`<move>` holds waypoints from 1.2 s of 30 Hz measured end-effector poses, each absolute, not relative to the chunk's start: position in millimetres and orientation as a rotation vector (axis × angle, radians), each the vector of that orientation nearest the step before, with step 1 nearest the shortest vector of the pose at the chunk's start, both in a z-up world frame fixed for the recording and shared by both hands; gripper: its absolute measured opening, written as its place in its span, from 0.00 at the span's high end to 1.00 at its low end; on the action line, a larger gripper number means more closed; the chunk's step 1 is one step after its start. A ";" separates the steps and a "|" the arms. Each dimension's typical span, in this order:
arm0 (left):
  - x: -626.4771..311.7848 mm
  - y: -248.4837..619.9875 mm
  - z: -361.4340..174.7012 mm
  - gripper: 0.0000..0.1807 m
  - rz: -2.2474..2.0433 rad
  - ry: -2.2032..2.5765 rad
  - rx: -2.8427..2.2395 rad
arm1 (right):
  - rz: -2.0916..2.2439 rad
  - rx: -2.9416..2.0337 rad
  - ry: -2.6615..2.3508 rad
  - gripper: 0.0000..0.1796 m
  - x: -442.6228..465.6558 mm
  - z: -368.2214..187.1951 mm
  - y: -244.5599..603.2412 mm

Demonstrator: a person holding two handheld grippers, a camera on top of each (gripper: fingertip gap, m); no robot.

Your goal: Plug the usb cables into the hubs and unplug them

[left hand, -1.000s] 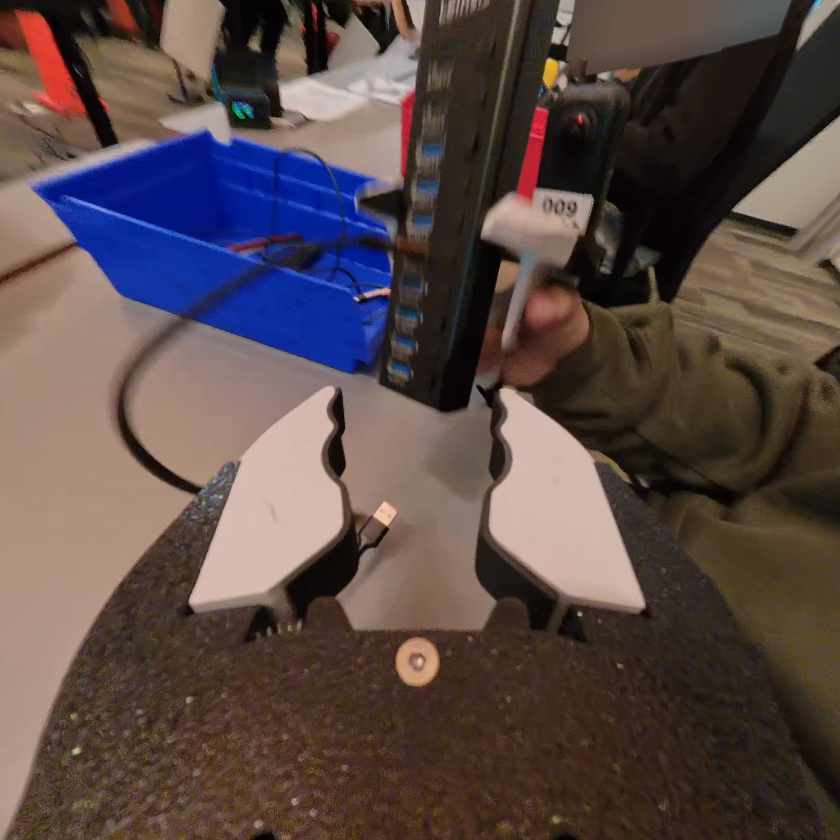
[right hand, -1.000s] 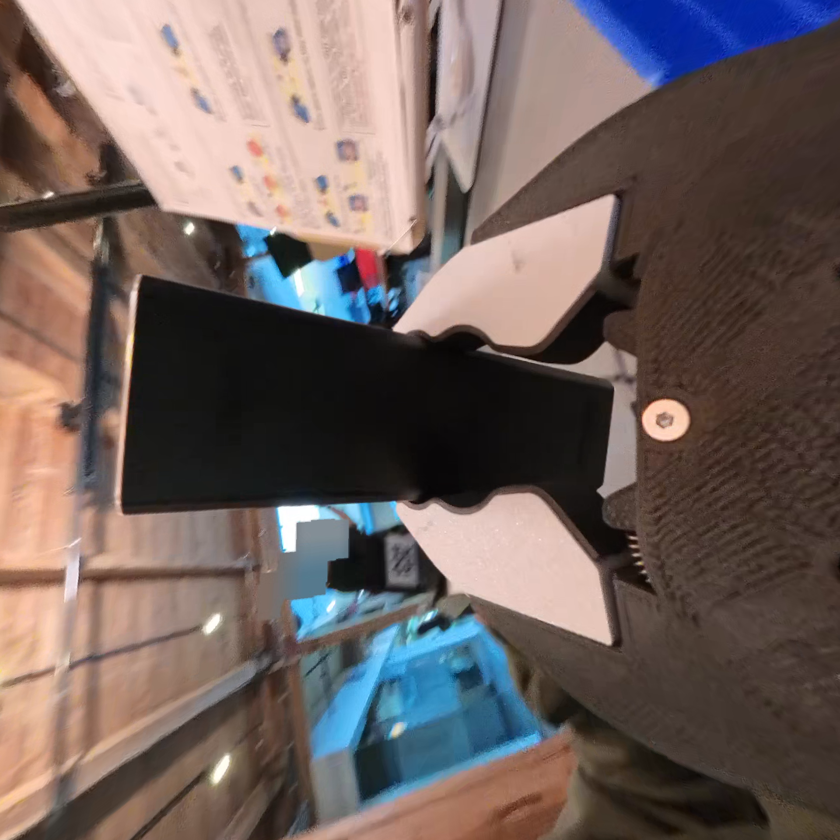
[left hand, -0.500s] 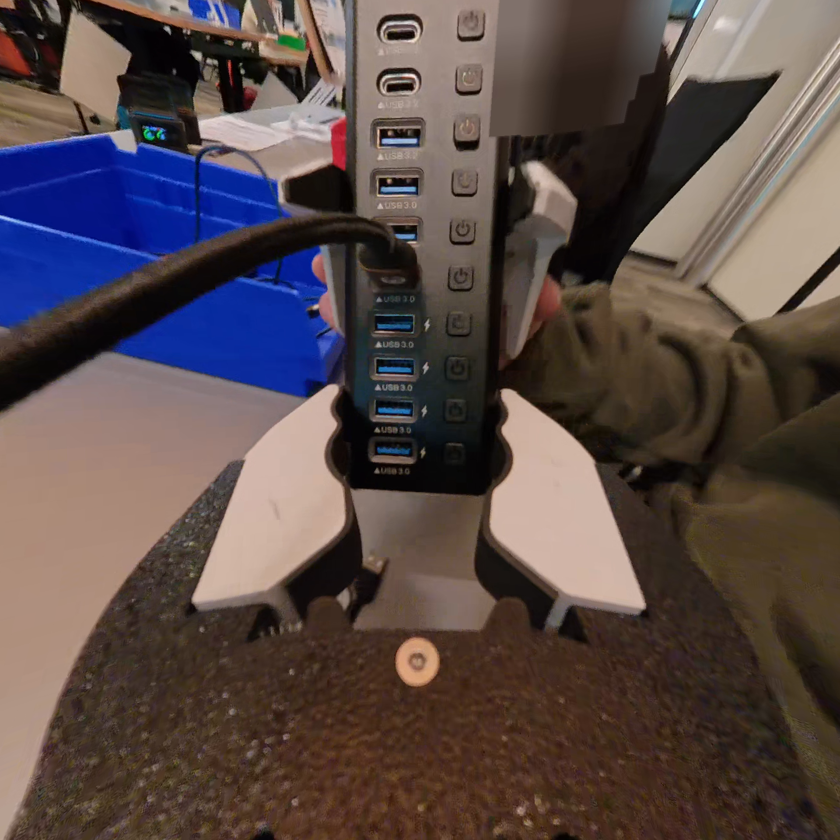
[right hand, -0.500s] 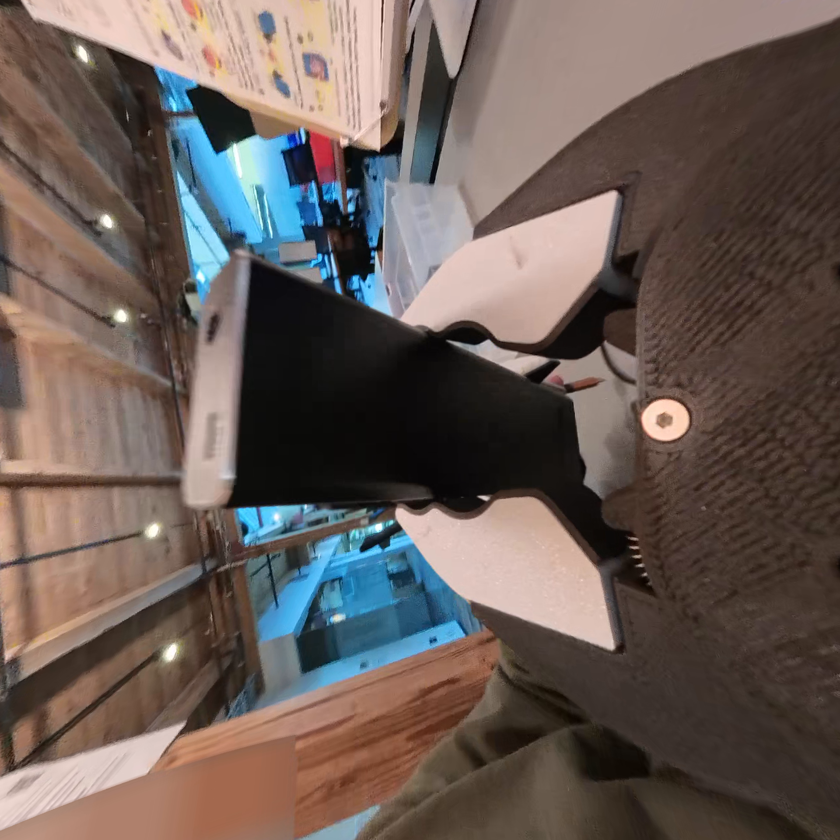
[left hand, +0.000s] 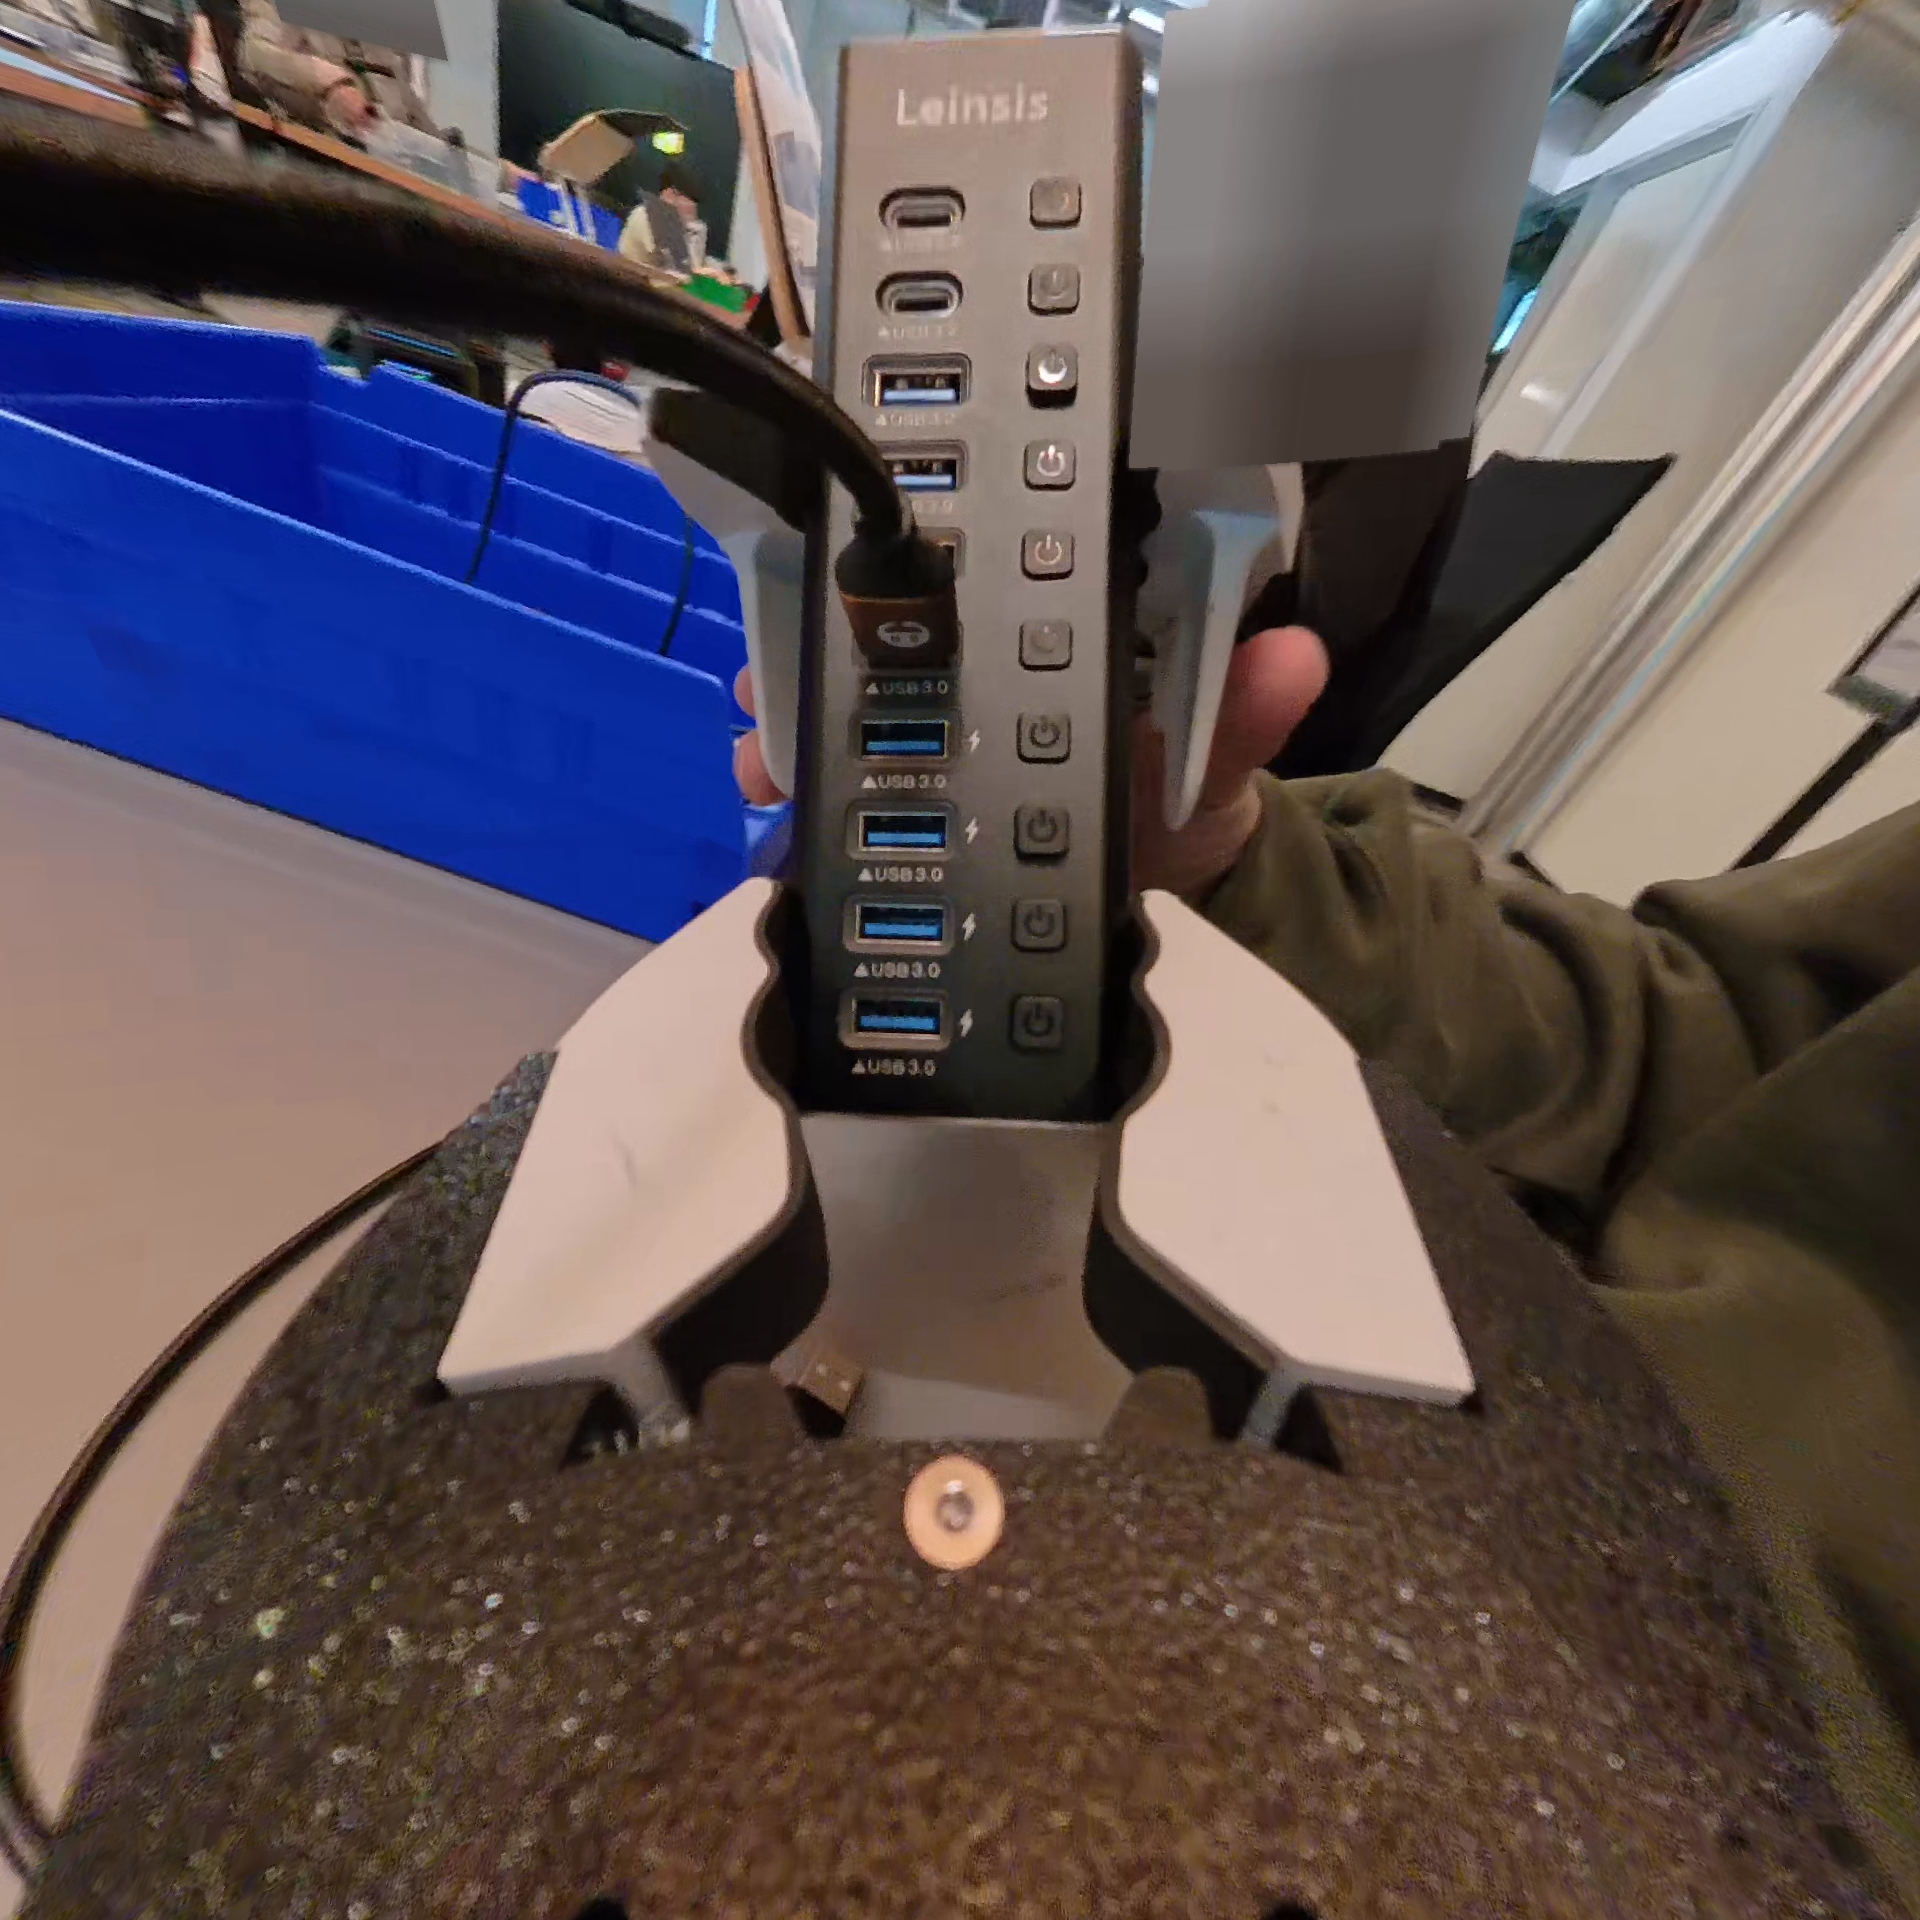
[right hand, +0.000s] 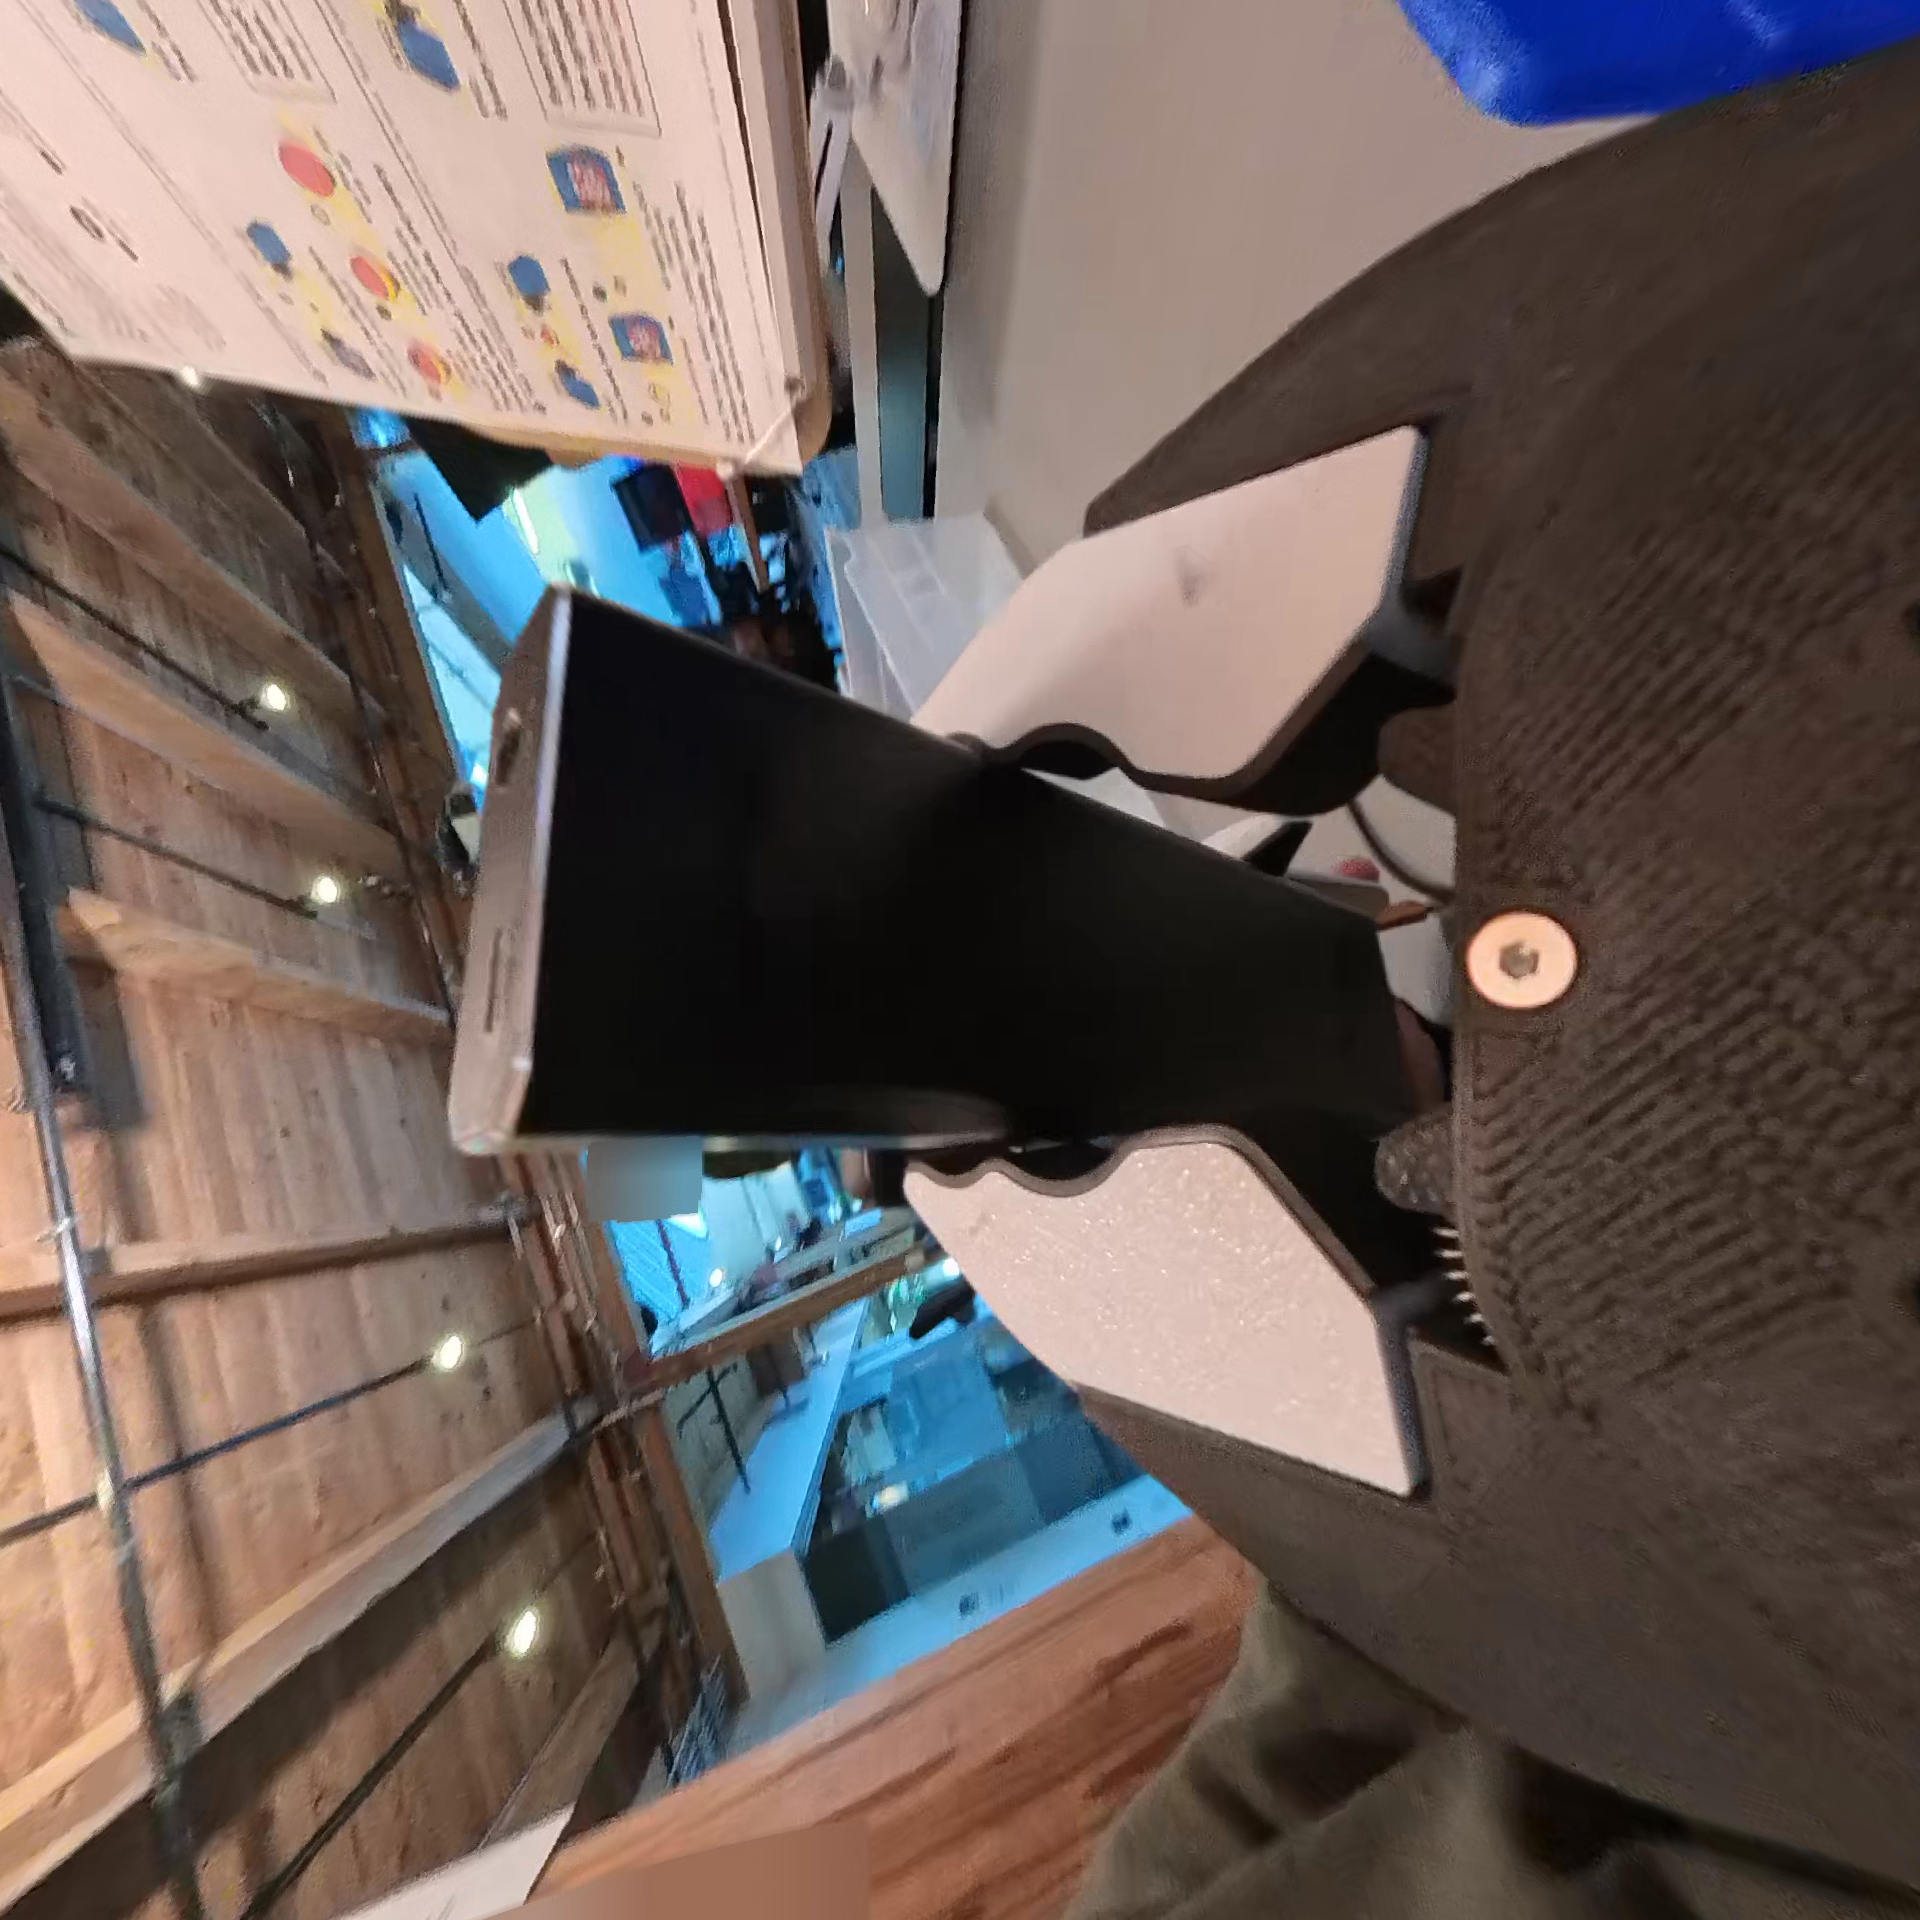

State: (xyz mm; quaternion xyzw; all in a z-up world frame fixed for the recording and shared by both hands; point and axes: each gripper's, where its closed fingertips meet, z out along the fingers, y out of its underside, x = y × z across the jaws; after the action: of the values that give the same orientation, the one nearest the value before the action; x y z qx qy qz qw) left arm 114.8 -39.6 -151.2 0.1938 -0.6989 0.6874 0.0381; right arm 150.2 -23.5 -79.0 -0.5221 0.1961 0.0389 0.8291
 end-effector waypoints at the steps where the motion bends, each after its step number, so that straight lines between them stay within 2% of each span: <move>1: 115.1 -41.5 -154.8 0.67 2.099 -2.180 0.598 | 0.064 -1.128 0.419 0.61 149.6 -80.5 -21.0; 6: 109.8 -46.0 -152.1 0.67 2.142 -2.014 0.581 | 0.102 -1.308 0.351 0.52 132.7 -96.2 0.1; 12: 102.2 -41.2 -140.7 0.67 2.200 -1.946 0.450 | 0.129 -1.299 0.313 0.60 123.2 -86.9 1.1; 21: 99.1 -43.3 -145.9 0.67 2.156 -2.025 0.436 | 0.131 -1.337 0.258 0.60 118.4 -90.2 -0.7; 25: 102.3 -37.9 -154.1 0.60 1.983 -2.135 0.525 | 0.031 -1.360 0.311 0.61 140.7 -104.7 -25.4; 29: 61.7 -15.4 -168.6 0.66 1.545 -2.282 0.295 | -0.001 -1.332 0.339 0.61 153.0 -117.9 -50.4; 33: 55.0 15.3 -159.9 0.70 1.574 -2.446 0.087 | -0.023 -1.284 0.221 0.60 139.5 -116.7 -65.3; 36: 80.9 50.2 -181.6 0.77 1.454 -2.766 0.123 | -0.040 -1.258 0.148 0.60 124.8 -109.3 -83.2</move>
State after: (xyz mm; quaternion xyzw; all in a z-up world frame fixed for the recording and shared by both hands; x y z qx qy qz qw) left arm 80.9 50.2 -181.6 0.0394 -0.8844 0.4649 0.0070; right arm 124.8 -83.2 -109.3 -0.5876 0.0694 -0.0185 0.8060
